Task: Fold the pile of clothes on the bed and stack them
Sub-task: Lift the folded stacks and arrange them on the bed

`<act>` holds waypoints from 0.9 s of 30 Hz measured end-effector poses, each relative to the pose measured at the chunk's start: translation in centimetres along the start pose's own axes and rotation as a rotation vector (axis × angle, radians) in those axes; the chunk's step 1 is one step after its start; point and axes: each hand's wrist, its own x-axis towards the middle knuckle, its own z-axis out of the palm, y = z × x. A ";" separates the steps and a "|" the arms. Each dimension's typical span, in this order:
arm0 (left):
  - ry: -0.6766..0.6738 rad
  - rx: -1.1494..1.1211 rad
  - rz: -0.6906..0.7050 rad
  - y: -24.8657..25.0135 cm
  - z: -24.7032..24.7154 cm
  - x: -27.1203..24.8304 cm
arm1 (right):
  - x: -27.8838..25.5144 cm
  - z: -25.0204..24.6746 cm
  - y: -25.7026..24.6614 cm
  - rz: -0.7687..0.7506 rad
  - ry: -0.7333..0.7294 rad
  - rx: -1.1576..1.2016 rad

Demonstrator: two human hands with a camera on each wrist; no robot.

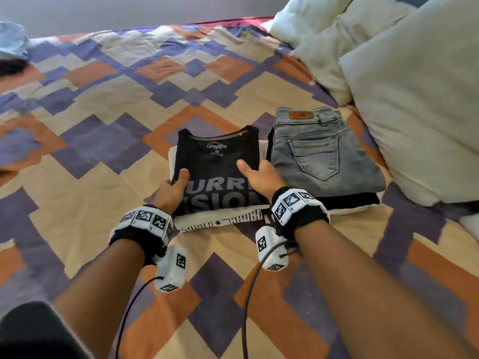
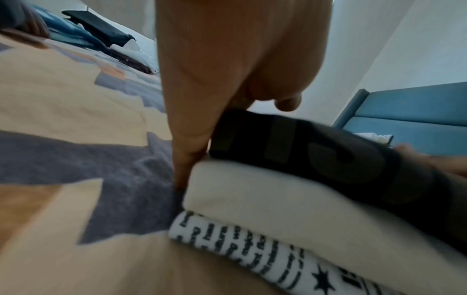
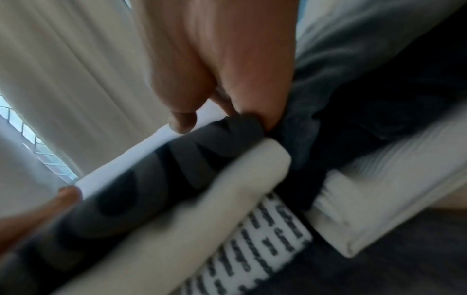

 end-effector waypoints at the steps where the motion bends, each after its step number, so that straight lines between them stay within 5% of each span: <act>1: -0.011 0.039 -0.035 0.1 0.6 0.3 | 0.8 0.5 0.8 0.037 0.003 -0.028; 6: -0.010 0.195 -0.104 1.0 1.6 2.4 | 1.9 2.5 1.1 0.051 0.023 -0.205; 11: -0.022 -0.057 -0.130 -1.5 0.2 3.8 | 1.6 1.7 0.2 0.057 -0.005 -0.226; 18: -0.374 -0.515 -0.360 -3.8 -1.9 -10.1 | -5.3 3.8 6.0 0.207 -0.114 0.038; 23: -0.238 -0.631 -0.316 -5.1 -1.6 -15.0 | -11.4 3.7 8.4 0.189 -0.100 0.053; 27: -0.003 -0.474 -0.183 -4.6 -0.8 -14.8 | -8.9 3.9 7.3 0.194 -0.242 0.282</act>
